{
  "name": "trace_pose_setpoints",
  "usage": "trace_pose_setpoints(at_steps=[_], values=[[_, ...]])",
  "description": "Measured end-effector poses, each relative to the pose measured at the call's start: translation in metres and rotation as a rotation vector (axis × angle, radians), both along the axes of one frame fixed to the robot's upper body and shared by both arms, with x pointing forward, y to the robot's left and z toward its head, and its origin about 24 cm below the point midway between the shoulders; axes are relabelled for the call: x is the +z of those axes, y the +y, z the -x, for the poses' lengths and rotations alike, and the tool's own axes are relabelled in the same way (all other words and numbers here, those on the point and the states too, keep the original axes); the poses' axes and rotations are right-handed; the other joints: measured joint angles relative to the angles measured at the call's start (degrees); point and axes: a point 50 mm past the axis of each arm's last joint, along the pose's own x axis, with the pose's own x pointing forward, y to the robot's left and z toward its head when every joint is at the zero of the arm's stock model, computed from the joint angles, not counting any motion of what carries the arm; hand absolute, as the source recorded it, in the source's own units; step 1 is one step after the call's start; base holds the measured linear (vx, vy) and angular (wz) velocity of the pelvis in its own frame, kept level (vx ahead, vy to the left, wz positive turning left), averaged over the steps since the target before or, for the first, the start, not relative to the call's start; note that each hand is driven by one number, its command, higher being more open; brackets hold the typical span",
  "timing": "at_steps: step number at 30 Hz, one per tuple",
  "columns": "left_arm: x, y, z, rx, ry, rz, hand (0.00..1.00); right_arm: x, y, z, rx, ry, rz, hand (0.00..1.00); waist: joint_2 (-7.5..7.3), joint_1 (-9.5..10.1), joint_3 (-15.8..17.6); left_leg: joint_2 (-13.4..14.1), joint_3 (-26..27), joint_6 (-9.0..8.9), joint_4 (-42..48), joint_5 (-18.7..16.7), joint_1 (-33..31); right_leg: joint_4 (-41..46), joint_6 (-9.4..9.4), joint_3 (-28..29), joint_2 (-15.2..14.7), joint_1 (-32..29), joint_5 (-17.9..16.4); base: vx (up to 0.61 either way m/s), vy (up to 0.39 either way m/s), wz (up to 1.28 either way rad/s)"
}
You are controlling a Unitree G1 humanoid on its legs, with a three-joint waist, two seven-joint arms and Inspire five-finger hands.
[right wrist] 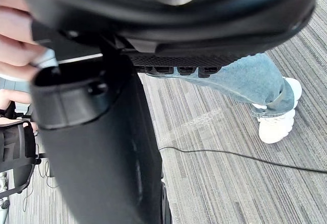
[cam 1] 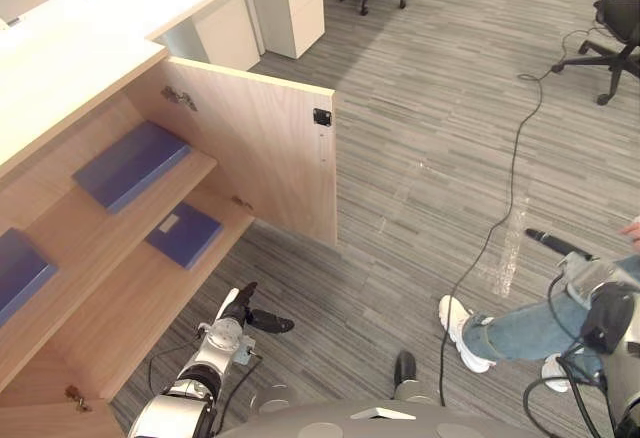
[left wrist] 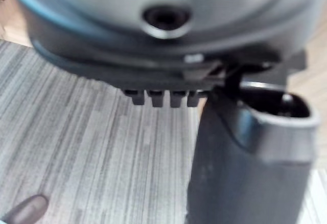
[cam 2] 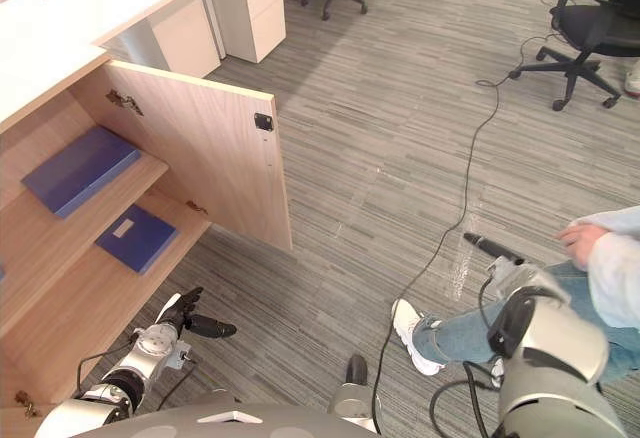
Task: Walk over to the cabinet, pick up the folder, carry it to the office cabinet, place the folder inside the office cabinet, then close the office cabinet door
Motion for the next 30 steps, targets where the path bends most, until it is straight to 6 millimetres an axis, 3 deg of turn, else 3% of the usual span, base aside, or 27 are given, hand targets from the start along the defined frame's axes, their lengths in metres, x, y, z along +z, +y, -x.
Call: trace_pose_setpoints(at_steps=[2,5,6,8,9,11,13,15,17,19,21,22,24,26,28,30], values=[[0.006,0.007,-0.009,-0.013,-0.014,-0.015,1.00,0.025,-0.011,-0.007,-0.004,-0.044,0.042,1.00,1.25,-0.46,1.6,0.0,-2.4,0.00,0.8,0.0,-0.4,0.0,-0.07,-0.8,0.2,0.8,0.0,-0.08,-0.022,0.23],[0.036,0.015,-0.051,-0.104,-0.123,-0.091,1.00,0.084,-0.022,-0.033,0.041,-0.185,0.186,1.00,3.02,-0.35,2.5,0.0,-5.8,0.15,1.2,0.9,-1.9,0.3,-0.55,-2.6,0.6,0.9,-0.3,-0.12,-0.036,0.33],[0.052,0.015,-0.071,-0.127,-0.187,-0.110,1.00,0.105,-0.018,-0.047,0.064,-0.274,0.230,1.00,3.11,-0.04,2.6,0.1,-6.8,0.23,0.8,1.8,-2.0,0.3,-1.21,-2.7,0.9,0.9,-0.7,-0.12,-0.065,0.25],[0.072,0.012,-0.093,-0.131,-0.272,-0.099,1.00,0.129,-0.008,-0.066,0.108,-0.356,0.271,1.00,3.24,0.43,2.6,0.3,-9.1,0.41,0.8,2.5,-2.4,0.2,-1.66,-2.6,1.7,1.0,-0.9,-0.11,-0.092,0.12],[0.090,0.005,-0.110,-0.135,-0.353,-0.078,1.00,0.146,0.005,-0.082,0.156,-0.417,0.294,1.00,2.67,1.40,3.1,1.0,-11.5,0.45,3.0,2.7,-3.6,0.2,-2.21,-2.4,2.7,0.8,-1.1,-0.11,-0.095,-0.02],[0.102,0.001,-0.120,-0.132,-0.407,-0.062,1.00,0.152,0.023,-0.098,0.214,-0.460,0.317,1.00,2.53,2.98,3.4,2.0,-13.6,0.72,6.7,2.9,-4.7,0.3,-2.62,-0.9,4.1,0.9,-1.2,-0.09,-0.092,-0.36],[0.096,-0.002,-0.115,-0.074,-0.415,-0.001,1.00,0.145,0.058,-0.121,0.337,-0.467,0.333,1.00,0.98,4.63,4.5,2.6,-14.8,3.87,13.7,4.9,-6.5,0.2,-3.04,2.4,5.4,1.2,-1.3,-0.06,-0.082,-0.66],[0.080,0.001,-0.100,-0.018,-0.359,0.031,1.00,0.129,0.081,-0.130,0.450,-0.428,0.381,1.00,0.16,4.89,5.1,2.5,-14.6,6.60,16.7,7.3,-7.3,-0.5,-3.18,4.6,5.8,1.9,-1.2,0.01,-0.065,-0.44],[0.063,0.005,-0.082,0.035,-0.289,0.049,1.00,0.104,0.097,-0.129,0.562,-0.388,0.429,1.00,0.11,4.80,5.2,2.5,-14.2,5.92,17.3,9.3,-7.4,-0.5,-3.86,5.4,5.8,2.1,-1.3,0.05,-0.071,-0.17],[0.051,0.012,-0.067,0.075,-0.244,0.052,1.00,0.063,0.103,-0.116,0.646,-0.308,0.426,1.00,0.14,4.68,5.3,2.5,-14.0,3.98,16.7,11.5,-7.1,-0.7,-4.73,5.2,5.6,2.8,-1.5,0.10,-0.067,0.08],[0.040,0.023,-0.049,0.139,-0.210,0.060,1.00,-0.003,0.097,-0.078,0.700,-0.110,0.350,1.00,0.29,4.56,5.3,2.8,-13.8,1.68,13.4,13.4,-5.9,-0.8,-5.48,3.3,5.5,4.0,-1.9,0.13,-0.071,0.36],[0.036,0.026,-0.043,0.158,-0.200,0.062,1.00,-0.018,0.094,-0.066,0.709,-0.048,0.331,1.00,0.43,4.52,5.2,3.0,-13.7,1.46,12.2,13.6,-5.5,-0.8,-5.73,2.7,5.5,4.2,-2.2,0.19,-0.110,0.51],[0.023,0.037,-0.018,0.221,-0.145,0.072,1.00,-0.059,0.078,-0.023,0.674,0.153,0.238,1.00,1.29,3.92,5.1,3.1,-13.7,0.02,7.2,14.4,-4.6,-0.8,-6.48,0.2,5.5,4.2,-2.8,0.18,-0.096,0.51],[0.012,0.047,0.007,0.276,-0.092,0.078,1.00,-0.071,0.066,-0.002,0.592,0.210,0.174,1.00,1.70,3.39,5.0,3.1,-13.7,-0.89,4.3,15.0,-4.0,-0.8,-6.66,-1.3,5.6,4.3,-3.1,0.11,-0.059,0.47],[0.001,0.053,0.033,0.320,-0.023,0.077,1.00,-0.065,0.044,0.011,0.468,0.187,0.137,1.00,2.20,3.11,4.9,3.2,-13.8,-0.97,2.8,15.1,-3.8,-0.8,-6.62,-3.1,5.8,5.0,-3.6,0.06,-0.058,0.55],[-0.007,0.062,0.059,0.391,0.025,0.087,1.00,-0.035,0.007,0.019,0.316,0.121,0.190,1.00,2.80,3.79,4.5,3.2,-14.0,-1.13,1.0,15.0,-3.8,-0.8,-6.53,-5.5,5.8,5.6,-4.0,-0.01,-0.035,0.60]])
